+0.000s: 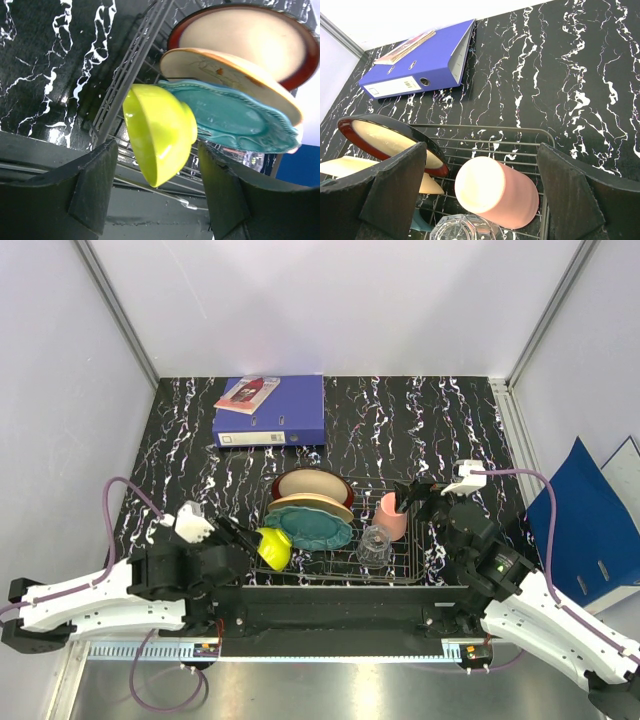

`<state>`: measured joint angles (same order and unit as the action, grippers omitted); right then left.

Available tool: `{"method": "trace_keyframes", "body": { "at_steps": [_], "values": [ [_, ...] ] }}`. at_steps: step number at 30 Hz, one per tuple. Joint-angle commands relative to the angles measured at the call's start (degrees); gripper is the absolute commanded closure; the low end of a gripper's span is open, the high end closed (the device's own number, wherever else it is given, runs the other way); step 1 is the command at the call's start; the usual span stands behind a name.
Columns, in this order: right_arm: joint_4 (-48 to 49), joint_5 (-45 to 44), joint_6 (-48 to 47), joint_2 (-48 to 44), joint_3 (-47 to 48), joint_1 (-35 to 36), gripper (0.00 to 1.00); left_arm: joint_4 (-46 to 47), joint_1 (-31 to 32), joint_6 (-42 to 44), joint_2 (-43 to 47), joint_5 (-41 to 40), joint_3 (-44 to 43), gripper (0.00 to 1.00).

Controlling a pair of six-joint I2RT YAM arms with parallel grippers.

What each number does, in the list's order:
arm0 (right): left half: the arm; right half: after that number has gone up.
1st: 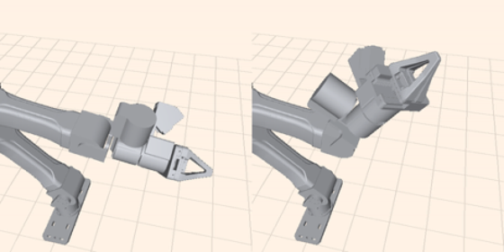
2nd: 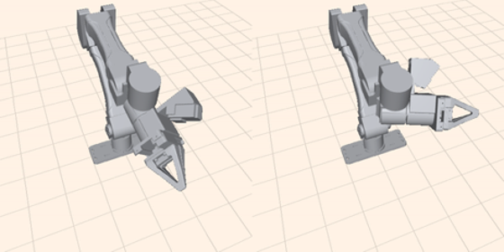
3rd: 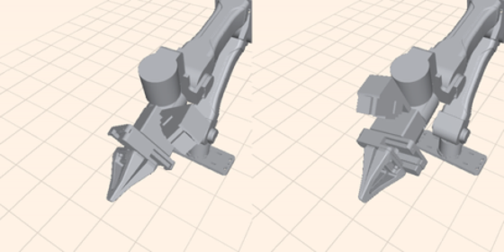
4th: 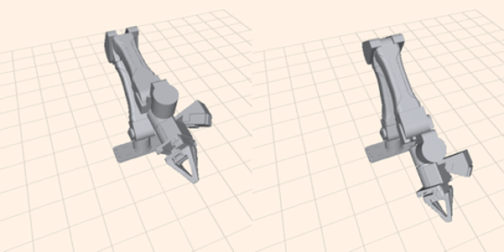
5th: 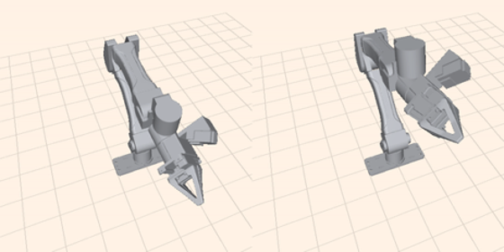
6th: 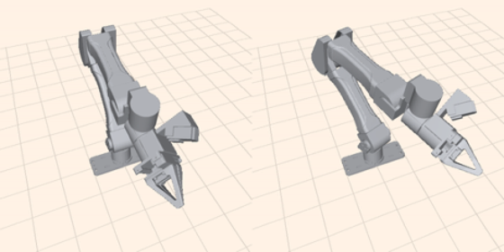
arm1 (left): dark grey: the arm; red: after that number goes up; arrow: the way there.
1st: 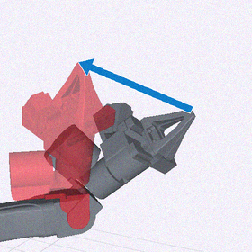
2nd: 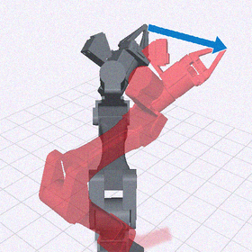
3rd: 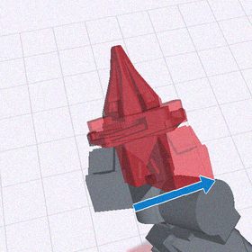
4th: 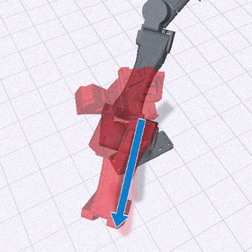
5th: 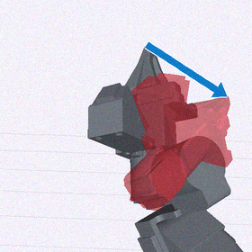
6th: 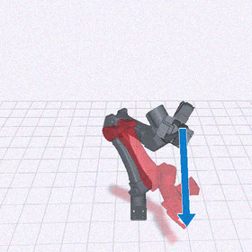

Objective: Unload the mixed dishes from the dish rack
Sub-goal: Pick up the bowl from the dish rack.

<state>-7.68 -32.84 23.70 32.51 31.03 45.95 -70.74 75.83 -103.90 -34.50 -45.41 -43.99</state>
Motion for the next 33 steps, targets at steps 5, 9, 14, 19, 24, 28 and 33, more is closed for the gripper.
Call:
{"method": "trace_keyframes", "body": {
  "at_steps": [5, 9, 14, 19, 24, 28, 33],
  "values": [
    [0.4, 1.2, 1.2, -0.6, -0.4, 0.2, 0.0, 8.0, 1.0, 0.2, 1.4, -2.9, 2.9, 0.37],
    [0.4, 1.2, 1.3, -0.7, -0.4, 0.2, 0.0, 10.3, 1.0, 1.6, 1.7, -3.5, 3.9, 0.4],
    [0.6, 0.9, 1.2, 0.3, -0.4, 0.3, 0.0, 12.7, 1.0, 2.0, 1.1, -2.5, 5.9, 0.46],
    [0.9, 1.1, 1.3, 1.0, -0.3, 0.3, 0.0, 14.2, 0.9, 1.9, 0.5, -1.6, 7.0, 0.53],
    [0.9, 0.9, 1.4, 1.0, -0.4, 0.2, 0.0, 16.2, 0.9, 2.0, 0.6, -1.4, 8.0, 0.57],
    [1.0, 0.9, 1.4, 1.1, -0.7, 0.3, 0.0, 17.9, 1.0, 2.2, 0.5, -1.3, 9.4, 0.67],
    [1.2, 0.9, 1.6, 1.5, -1.0, 0.2, 0.0, 20.3, 1.0, 2.6, 0.6, -0.9, 10.8, 0.95]
  ]
}}
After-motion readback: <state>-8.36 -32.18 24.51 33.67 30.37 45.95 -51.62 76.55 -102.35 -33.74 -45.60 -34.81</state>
